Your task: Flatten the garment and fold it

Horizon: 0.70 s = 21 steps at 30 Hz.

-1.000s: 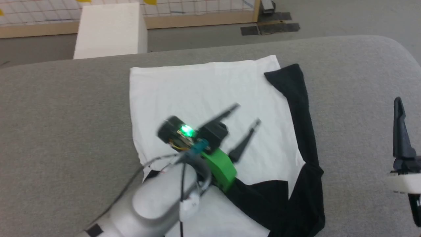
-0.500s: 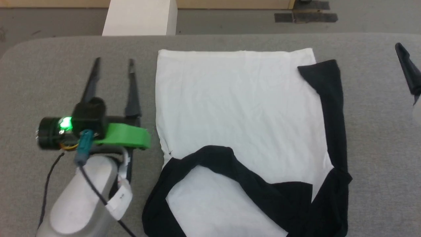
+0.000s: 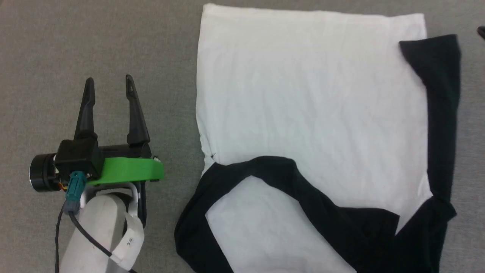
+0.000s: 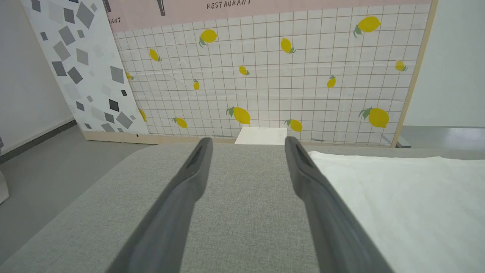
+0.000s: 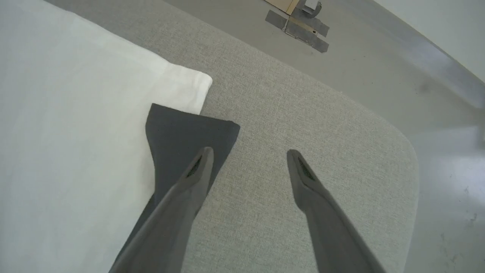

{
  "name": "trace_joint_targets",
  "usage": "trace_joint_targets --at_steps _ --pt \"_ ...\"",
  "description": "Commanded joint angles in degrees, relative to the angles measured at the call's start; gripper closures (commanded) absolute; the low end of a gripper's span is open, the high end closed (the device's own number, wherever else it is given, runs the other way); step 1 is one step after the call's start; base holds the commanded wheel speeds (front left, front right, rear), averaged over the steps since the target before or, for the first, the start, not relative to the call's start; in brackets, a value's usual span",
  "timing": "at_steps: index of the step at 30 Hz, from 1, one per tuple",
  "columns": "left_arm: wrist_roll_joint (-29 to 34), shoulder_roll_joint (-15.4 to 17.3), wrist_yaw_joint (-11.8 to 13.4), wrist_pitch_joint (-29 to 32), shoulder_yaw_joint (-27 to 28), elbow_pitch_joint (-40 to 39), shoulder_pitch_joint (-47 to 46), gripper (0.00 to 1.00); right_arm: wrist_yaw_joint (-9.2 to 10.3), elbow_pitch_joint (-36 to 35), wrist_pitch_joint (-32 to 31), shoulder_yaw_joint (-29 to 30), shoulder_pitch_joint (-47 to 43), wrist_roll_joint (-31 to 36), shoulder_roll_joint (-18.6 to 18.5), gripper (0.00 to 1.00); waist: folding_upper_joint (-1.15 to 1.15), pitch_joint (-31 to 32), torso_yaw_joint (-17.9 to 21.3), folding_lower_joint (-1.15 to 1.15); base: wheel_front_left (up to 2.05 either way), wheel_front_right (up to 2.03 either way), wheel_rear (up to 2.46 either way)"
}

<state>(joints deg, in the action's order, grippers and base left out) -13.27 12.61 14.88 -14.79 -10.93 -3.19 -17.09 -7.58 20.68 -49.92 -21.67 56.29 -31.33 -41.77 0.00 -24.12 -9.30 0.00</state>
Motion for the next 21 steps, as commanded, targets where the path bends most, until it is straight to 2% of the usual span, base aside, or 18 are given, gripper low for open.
trace_joint_targets --at_steps 1,7,13,14,15,21 --pt "1.16 -1.11 -0.94 -0.20 0.74 -0.64 0.63 0.00 0.09 1.69 -0.15 0.13 1.42 1.21 0.53 0.00 0.00 -6.17 -4.19 0.00 0.00 0.00 0.00" --pt "4.44 -5.06 -5.23 -0.20 3.88 -1.66 -0.92 0.00 0.09 9.25 1.77 1.58 2.65 4.22 2.43 0.00 0.00 -9.92 -6.26 0.00 0.00 0.00 0.00" --pt "6.88 -7.08 -8.00 -0.20 5.85 -1.43 -1.61 0.00 0.09 14.49 0.69 0.85 -0.71 2.50 3.87 0.00 0.00 -10.12 -5.91 0.00 0.00 0.00 0.00" --pt "7.15 -7.23 -8.30 -0.20 6.13 -1.25 -1.59 0.00 0.09 14.72 0.61 0.77 -1.01 1.96 3.86 0.46 0.00 -9.88 -5.69 0.00 0.00 0.00 0.00" --pt "7.52 -7.40 -8.59 -0.20 6.44 -1.08 -1.54 0.00 0.09 14.94 0.86 0.75 -1.18 1.64 3.64 1.00 0.00 -9.56 -5.40 0.00 0.00 0.00 0.00" --pt "9.00 -7.77 -10.11 -0.20 8.16 0.23 -0.33 0.00 0.09 15.81 5.83 1.89 -0.46 0.84 3.22 1.00 0.00 -5.92 -3.11 0.00 0.00 0.00 0.00"
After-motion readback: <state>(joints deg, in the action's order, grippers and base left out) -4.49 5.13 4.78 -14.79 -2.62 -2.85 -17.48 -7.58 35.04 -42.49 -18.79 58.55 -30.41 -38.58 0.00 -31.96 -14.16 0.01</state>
